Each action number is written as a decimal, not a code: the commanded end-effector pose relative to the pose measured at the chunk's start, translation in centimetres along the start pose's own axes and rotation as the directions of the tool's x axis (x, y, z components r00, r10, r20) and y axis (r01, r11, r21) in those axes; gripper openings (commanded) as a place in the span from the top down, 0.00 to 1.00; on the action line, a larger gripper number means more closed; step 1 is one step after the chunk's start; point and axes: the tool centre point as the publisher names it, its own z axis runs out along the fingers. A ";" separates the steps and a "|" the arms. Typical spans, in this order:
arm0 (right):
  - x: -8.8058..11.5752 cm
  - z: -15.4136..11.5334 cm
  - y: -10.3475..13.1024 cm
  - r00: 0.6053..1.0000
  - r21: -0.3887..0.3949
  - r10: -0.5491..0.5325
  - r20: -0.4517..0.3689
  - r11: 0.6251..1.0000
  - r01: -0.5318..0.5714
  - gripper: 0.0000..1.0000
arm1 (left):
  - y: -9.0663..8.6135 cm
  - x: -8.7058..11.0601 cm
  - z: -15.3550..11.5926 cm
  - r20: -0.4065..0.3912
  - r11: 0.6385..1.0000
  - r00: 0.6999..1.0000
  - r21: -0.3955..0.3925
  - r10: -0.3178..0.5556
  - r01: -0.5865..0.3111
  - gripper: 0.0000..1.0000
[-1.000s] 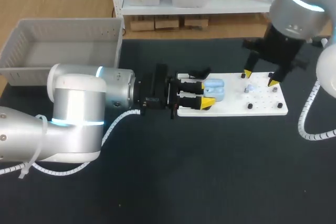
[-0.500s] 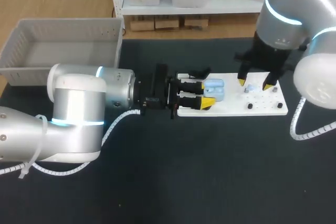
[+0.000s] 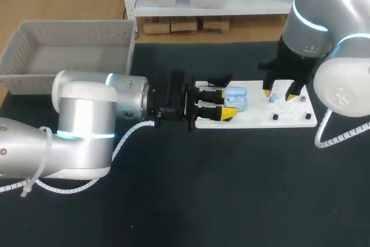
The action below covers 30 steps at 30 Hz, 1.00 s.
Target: Pick up each earbud case from the left stands, insert the matching earbuds, close the lid, and place the case in the box.
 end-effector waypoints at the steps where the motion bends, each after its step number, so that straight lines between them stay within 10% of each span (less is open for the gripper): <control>1: -0.5 1.3 -0.1 1.000 0.000 -0.006 -0.013 1.000 0.006 0.53 | -0.2 0.1 0.0 0.002 1.000 1.000 -0.008 0.003 -0.003 1.00; 30: -1.7 3.5 -0.6 0.998 -0.024 0.012 -0.056 1.000 -0.013 0.69 | -0.2 0.1 0.0 0.002 1.000 1.000 -0.008 0.003 -0.003 1.00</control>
